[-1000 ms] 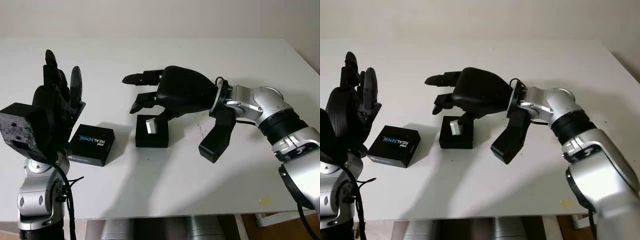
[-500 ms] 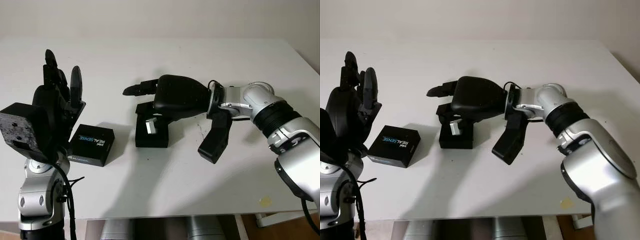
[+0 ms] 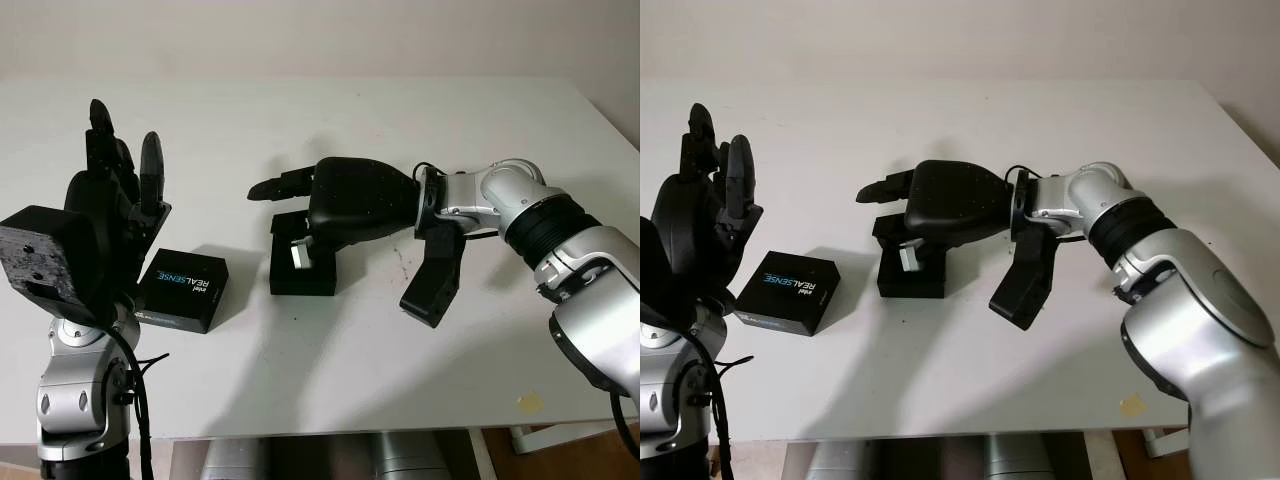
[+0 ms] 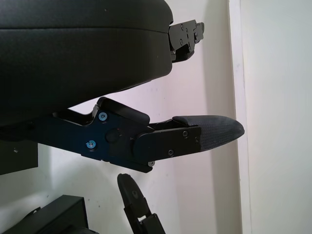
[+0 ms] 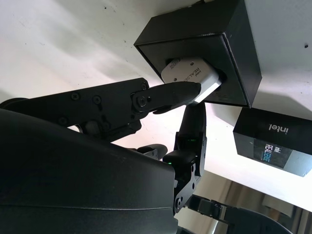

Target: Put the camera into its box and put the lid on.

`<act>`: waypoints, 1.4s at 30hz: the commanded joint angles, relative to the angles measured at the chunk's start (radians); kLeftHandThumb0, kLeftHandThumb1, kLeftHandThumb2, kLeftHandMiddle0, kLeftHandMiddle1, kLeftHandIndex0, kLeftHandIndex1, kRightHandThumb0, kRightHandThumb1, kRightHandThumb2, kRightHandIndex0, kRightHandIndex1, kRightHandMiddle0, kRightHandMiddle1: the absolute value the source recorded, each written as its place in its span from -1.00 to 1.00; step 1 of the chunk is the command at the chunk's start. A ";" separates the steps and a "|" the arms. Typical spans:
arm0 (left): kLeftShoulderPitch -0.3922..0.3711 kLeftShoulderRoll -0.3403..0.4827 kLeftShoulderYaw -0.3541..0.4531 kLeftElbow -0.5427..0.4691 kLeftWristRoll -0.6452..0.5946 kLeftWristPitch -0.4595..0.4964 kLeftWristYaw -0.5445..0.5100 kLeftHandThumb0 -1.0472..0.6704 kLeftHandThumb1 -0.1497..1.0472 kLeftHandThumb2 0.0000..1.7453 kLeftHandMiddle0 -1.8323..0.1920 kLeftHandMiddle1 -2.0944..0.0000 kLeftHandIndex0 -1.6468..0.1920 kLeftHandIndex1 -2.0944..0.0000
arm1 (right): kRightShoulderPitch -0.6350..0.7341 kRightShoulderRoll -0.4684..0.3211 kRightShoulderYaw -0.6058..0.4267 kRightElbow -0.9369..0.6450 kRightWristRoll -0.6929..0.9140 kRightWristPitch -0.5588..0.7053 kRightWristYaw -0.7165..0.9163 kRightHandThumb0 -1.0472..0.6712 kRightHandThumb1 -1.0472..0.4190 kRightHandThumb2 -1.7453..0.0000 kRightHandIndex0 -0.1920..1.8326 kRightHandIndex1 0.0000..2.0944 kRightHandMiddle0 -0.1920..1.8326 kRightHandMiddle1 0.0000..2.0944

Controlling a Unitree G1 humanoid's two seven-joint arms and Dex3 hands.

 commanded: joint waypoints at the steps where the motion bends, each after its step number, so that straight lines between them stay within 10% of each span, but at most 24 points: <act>1: 0.009 0.001 0.003 -0.020 0.003 0.003 0.004 -0.62 1.00 -0.41 1.00 0.99 1.00 1.00 | -0.015 -0.017 0.017 0.006 -0.009 -0.008 -0.001 -0.27 -0.83 0.94 -0.43 -0.94 -0.37 0.14; 42: -0.043 0.003 0.003 0.014 -0.008 0.012 0.002 -0.60 1.00 -0.42 0.99 0.95 0.98 0.96 | 0.075 -0.165 -0.113 -0.057 0.179 -0.076 0.203 -0.18 -0.89 0.93 -0.31 -0.91 -0.49 0.15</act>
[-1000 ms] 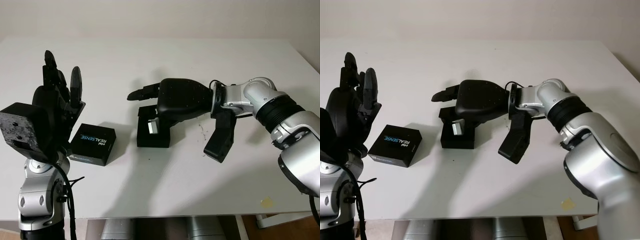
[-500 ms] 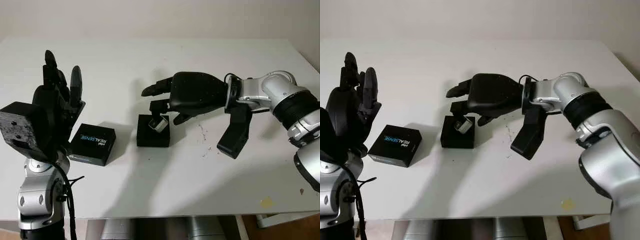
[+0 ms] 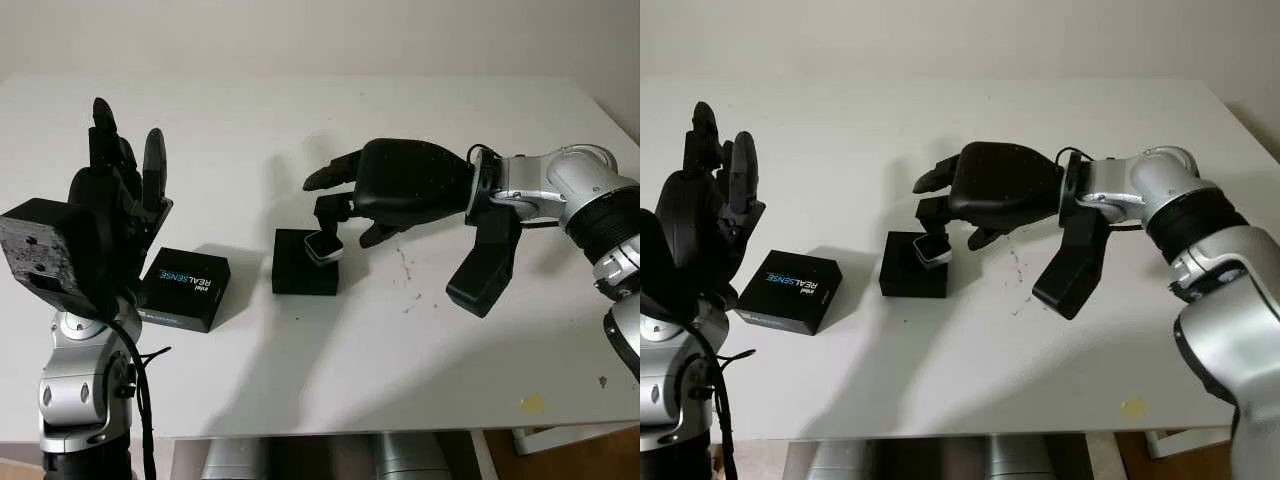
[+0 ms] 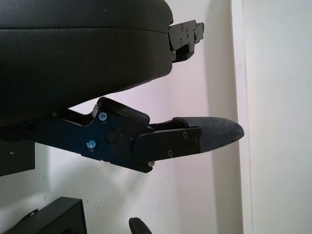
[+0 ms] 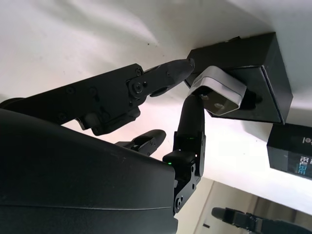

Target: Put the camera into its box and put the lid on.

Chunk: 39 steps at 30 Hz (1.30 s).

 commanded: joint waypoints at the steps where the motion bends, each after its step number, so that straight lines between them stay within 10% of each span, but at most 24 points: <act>1: -0.017 0.000 0.002 -0.008 -0.003 0.002 0.004 -0.60 1.00 -0.42 0.99 0.95 0.98 0.96 | 0.023 0.008 -0.023 0.005 0.036 -0.010 0.026 -0.18 -0.90 0.93 -0.31 -0.91 -0.52 0.17; 11: -0.002 0.004 0.007 -0.014 -0.009 0.000 -0.005 -0.59 1.00 -0.42 1.00 0.97 1.00 0.99 | 0.081 0.064 -0.195 0.035 0.412 -0.008 0.357 -0.27 -0.92 0.95 -0.40 -0.96 -0.84 0.33; 19: 0.000 0.006 0.012 -0.007 -0.013 -0.005 -0.011 -0.60 1.00 -0.42 1.00 0.98 1.00 1.00 | 0.150 0.113 -0.393 -0.140 0.842 0.290 0.817 -0.54 -0.77 0.95 -0.62 -1.00 -1.00 0.20; 28: 0.000 0.005 0.014 -0.009 -0.014 -0.004 -0.013 -0.60 1.00 -0.43 1.00 0.98 1.00 1.00 | 0.242 0.145 -0.483 -0.267 0.944 0.549 1.001 -0.65 -0.66 0.94 -0.75 -0.98 -0.79 -0.55; 39: 0.005 0.016 0.014 -0.014 -0.010 -0.005 -0.016 -0.61 1.00 -0.42 1.00 0.98 1.00 1.00 | 0.373 0.149 -0.480 -0.345 0.797 0.493 0.923 -0.63 -0.69 0.94 -0.68 -0.94 -0.59 -0.43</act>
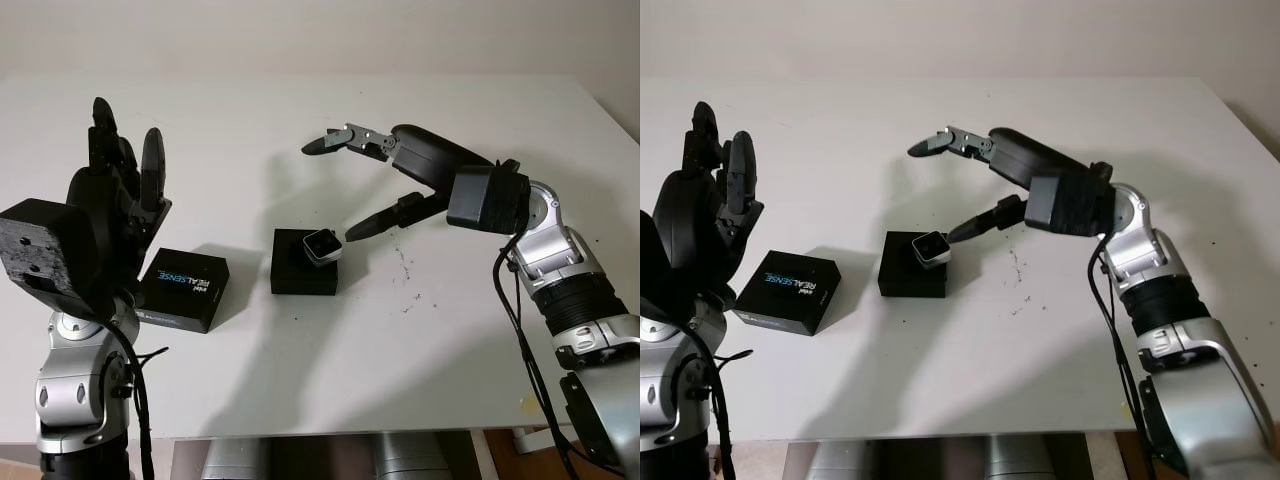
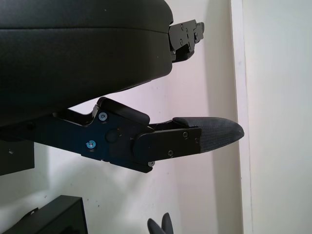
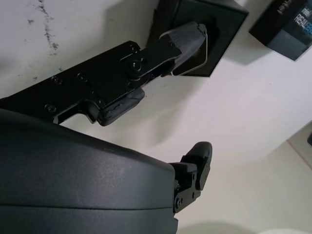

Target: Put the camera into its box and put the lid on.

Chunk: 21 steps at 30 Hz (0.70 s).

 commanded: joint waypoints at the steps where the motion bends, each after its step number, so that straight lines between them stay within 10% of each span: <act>1: 0.002 0.006 0.006 -0.014 0.002 0.002 0.003 -0.61 1.00 -0.42 1.00 0.98 1.00 1.00 | 0.010 -0.023 0.010 -0.052 -0.031 -0.035 -0.003 -0.63 -0.70 0.94 -0.69 -0.94 -0.61 -0.43; 21: 0.005 0.007 0.006 -0.011 -0.005 -0.002 -0.001 -0.60 1.00 -0.42 1.00 1.00 1.00 1.00 | 0.047 0.002 0.024 0.029 -0.110 -0.076 -0.034 -0.61 -0.77 0.94 -0.70 -0.95 -0.50 -0.55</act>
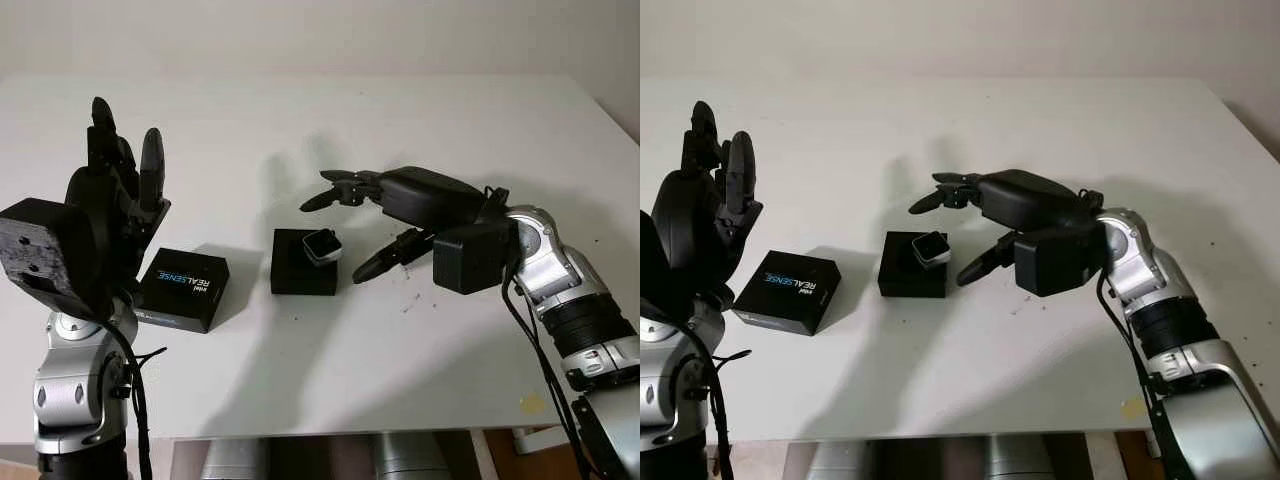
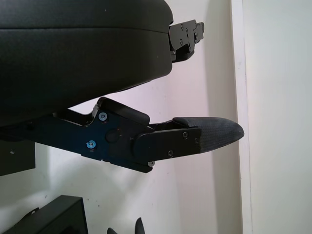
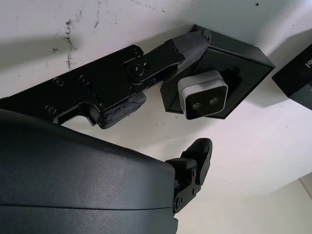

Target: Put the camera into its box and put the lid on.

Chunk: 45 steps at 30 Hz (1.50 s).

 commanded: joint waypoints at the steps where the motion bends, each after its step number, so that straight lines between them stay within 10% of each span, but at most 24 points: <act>1: 0.004 0.007 0.005 -0.010 0.000 -0.003 -0.002 -0.61 1.00 -0.42 1.00 1.00 1.00 1.00 | -0.017 0.016 0.006 0.026 -0.008 -0.016 -0.024 -0.61 -0.77 0.94 -0.70 -0.94 -0.49 -0.55; 45: 0.004 0.016 0.015 -0.023 0.002 0.014 -0.001 -0.61 1.00 -0.42 1.00 0.96 1.00 1.00 | -0.074 0.094 0.018 0.192 -0.044 -0.023 -0.128 -0.52 -0.75 0.94 -0.59 -0.94 -0.47 -0.04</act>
